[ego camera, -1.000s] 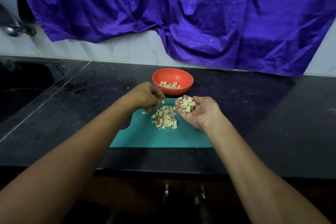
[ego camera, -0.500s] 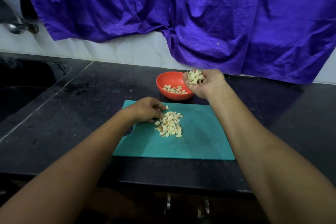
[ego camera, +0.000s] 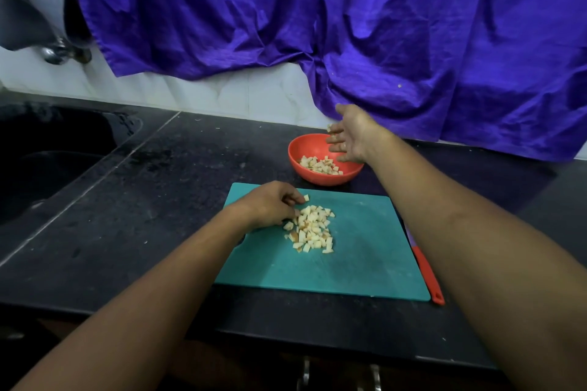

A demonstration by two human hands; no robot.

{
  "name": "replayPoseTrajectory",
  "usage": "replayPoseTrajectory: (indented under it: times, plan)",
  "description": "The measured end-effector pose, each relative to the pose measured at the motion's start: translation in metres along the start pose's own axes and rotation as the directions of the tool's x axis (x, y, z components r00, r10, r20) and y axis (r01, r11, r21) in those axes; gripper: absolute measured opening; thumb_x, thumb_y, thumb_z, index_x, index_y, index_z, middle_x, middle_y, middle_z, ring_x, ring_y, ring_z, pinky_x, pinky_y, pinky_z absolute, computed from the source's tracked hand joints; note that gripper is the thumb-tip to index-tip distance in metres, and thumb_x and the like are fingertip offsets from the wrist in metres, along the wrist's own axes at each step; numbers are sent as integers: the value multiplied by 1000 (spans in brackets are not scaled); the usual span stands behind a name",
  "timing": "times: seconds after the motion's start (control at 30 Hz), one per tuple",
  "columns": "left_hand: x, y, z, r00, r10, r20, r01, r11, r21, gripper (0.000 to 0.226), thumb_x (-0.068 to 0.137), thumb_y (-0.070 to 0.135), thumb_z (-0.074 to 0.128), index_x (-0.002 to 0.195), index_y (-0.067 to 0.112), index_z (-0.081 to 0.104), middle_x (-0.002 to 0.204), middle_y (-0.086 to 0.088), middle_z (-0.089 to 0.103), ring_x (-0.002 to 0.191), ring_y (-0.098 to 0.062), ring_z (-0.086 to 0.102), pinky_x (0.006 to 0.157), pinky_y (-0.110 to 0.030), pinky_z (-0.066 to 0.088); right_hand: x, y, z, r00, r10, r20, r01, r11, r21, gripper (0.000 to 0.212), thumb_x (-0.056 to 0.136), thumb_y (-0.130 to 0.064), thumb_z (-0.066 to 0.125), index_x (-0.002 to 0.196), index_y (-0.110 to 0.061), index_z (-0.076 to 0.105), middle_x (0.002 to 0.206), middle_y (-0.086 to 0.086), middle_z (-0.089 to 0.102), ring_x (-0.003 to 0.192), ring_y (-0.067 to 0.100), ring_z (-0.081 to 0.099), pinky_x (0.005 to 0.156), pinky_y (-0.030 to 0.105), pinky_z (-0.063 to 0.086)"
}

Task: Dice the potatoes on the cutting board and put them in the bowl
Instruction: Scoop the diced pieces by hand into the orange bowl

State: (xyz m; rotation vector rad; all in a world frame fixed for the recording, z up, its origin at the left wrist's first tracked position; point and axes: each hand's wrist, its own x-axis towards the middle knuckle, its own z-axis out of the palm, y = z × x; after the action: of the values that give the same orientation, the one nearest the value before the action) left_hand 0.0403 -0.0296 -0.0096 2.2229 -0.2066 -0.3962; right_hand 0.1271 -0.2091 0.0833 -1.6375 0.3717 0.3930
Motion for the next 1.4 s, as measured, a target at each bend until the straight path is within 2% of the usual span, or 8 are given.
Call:
replayPoseTrajectory:
  times: [0.3,0.47,0.6,0.77,0.9,1.13,1.27,1.4]
  plan:
    - [0,-2,2,1000,13,-17,-11,998,63,37,95,14,70,130,24,66,118,6,62,113,-10,60,105,-34,50,2,2,6,971,-214,-104,171,931,-321,35,104,-16,46,129,5,60,133,24,62,125,38,59,104,50,50]
    - [-1,-3,2,1000,16,-19,-14,998,63,37,95,14,70,130,25,66,122,4,63,115,-11,60,108,-37,49,7,9,7,742,-634,-219,405,684,-607,20,94,0,59,84,-10,72,79,9,75,67,22,76,64,43,65]
    - [-4,-2,3,1000,23,-21,-22,998,53,36,96,13,69,131,22,66,124,4,63,116,-12,59,109,-37,48,9,18,3,830,-554,-74,316,575,-755,13,90,1,69,87,-10,75,88,6,75,78,16,73,75,38,64]
    - [-2,-4,3,999,25,-23,-24,999,49,35,95,13,70,129,23,68,123,4,64,115,-12,60,108,-38,49,6,14,-3,657,-729,-193,511,619,-597,32,85,11,61,76,-19,69,84,2,73,81,20,71,77,40,62]
    - [-5,-6,2,999,32,-24,-32,999,-38,33,96,6,66,127,20,68,120,-1,66,110,-12,63,97,-30,54,-6,23,-5,872,-472,127,393,523,-756,41,90,10,62,114,-20,73,123,-9,57,106,11,57,71,20,49]
    - [-20,-13,-18,984,70,-164,-129,915,-383,32,98,-5,57,116,18,71,114,-5,68,99,-16,65,75,-26,60,-57,52,-31,839,-533,110,524,738,-426,19,99,-1,60,104,-15,72,108,6,73,94,19,74,79,36,63]
    - [-20,-12,-30,928,71,-365,-76,997,3,25,96,2,61,106,21,74,100,2,71,93,-15,65,76,-29,53,-65,89,-41,912,-365,189,408,755,-514,19,100,-4,59,111,-13,72,109,9,72,97,22,72,77,37,62]
    - [-22,-10,-14,962,54,-268,48,931,363,23,90,9,70,107,23,77,102,4,74,97,-14,67,92,-33,54,-62,113,-27,926,-342,161,352,623,-699,27,101,-7,55,123,-15,68,118,3,68,102,19,67,75,29,56]
